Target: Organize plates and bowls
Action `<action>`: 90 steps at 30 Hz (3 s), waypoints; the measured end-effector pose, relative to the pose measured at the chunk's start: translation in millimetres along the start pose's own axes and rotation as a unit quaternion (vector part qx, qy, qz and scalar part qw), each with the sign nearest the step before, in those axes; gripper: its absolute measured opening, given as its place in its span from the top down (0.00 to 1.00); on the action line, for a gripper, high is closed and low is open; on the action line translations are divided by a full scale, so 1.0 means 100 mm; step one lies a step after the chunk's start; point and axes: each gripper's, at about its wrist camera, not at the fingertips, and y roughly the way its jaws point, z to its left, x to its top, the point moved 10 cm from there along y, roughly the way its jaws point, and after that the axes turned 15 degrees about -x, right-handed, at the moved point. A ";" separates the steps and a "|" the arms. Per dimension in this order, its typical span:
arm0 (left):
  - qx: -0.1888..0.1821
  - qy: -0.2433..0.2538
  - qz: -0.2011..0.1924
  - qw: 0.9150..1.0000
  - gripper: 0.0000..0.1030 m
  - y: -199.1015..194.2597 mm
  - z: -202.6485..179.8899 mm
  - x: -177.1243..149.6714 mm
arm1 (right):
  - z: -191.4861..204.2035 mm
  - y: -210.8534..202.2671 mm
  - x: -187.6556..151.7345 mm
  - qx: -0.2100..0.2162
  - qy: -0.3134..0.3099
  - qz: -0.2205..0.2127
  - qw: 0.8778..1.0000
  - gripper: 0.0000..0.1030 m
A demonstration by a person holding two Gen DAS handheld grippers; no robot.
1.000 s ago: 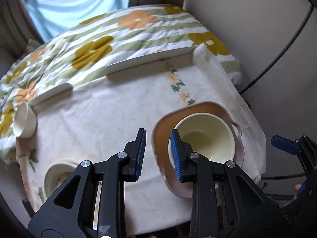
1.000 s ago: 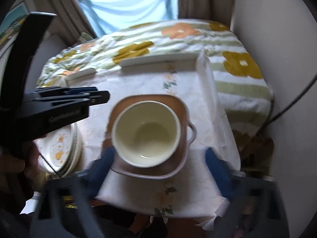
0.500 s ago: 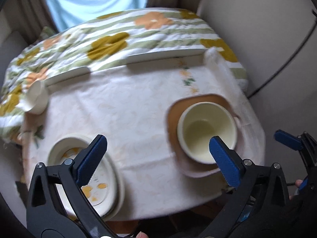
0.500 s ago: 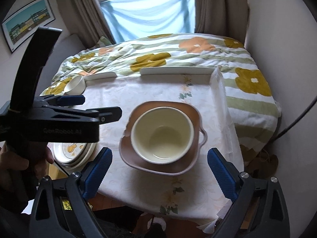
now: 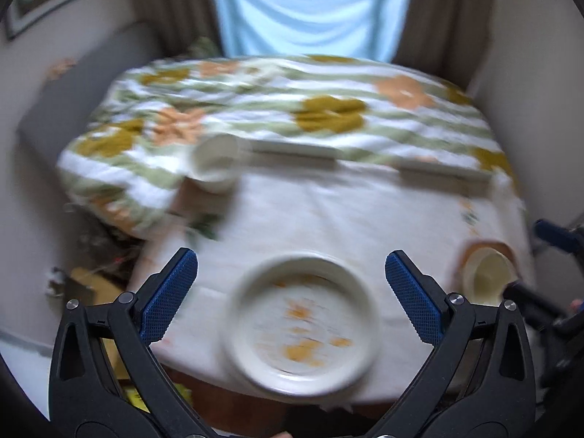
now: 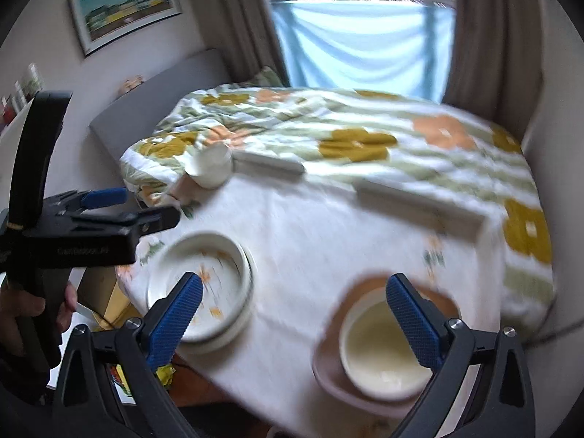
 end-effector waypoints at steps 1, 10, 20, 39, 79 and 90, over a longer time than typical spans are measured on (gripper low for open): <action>0.013 -0.010 -0.012 1.000 0.01 -0.05 0.19 0.08 | 0.08 0.04 0.11 0.004 -0.005 -0.005 1.000 0.03; -0.001 -0.145 -0.033 0.989 0.01 0.19 1.48 0.42 | 0.76 0.80 1.10 0.038 -0.040 0.015 0.998 0.03; -0.118 -0.309 0.009 0.944 0.43 1.45 2.04 0.37 | 1.46 2.23 1.41 0.115 -0.020 0.129 0.985 0.03; -0.109 -0.332 0.032 0.936 0.79 2.24 2.32 0.33 | 2.01 3.30 1.18 0.159 -0.008 0.212 0.964 0.83; -0.176 -0.117 0.008 0.977 0.79 0.31 -0.67 0.02 | 0.08 0.48 0.42 0.065 0.103 0.087 0.989 0.83; -0.230 -0.053 0.105 0.966 0.79 0.67 -2.03 -0.66 | -1.05 0.22 -0.63 -0.002 0.169 0.134 0.976 0.83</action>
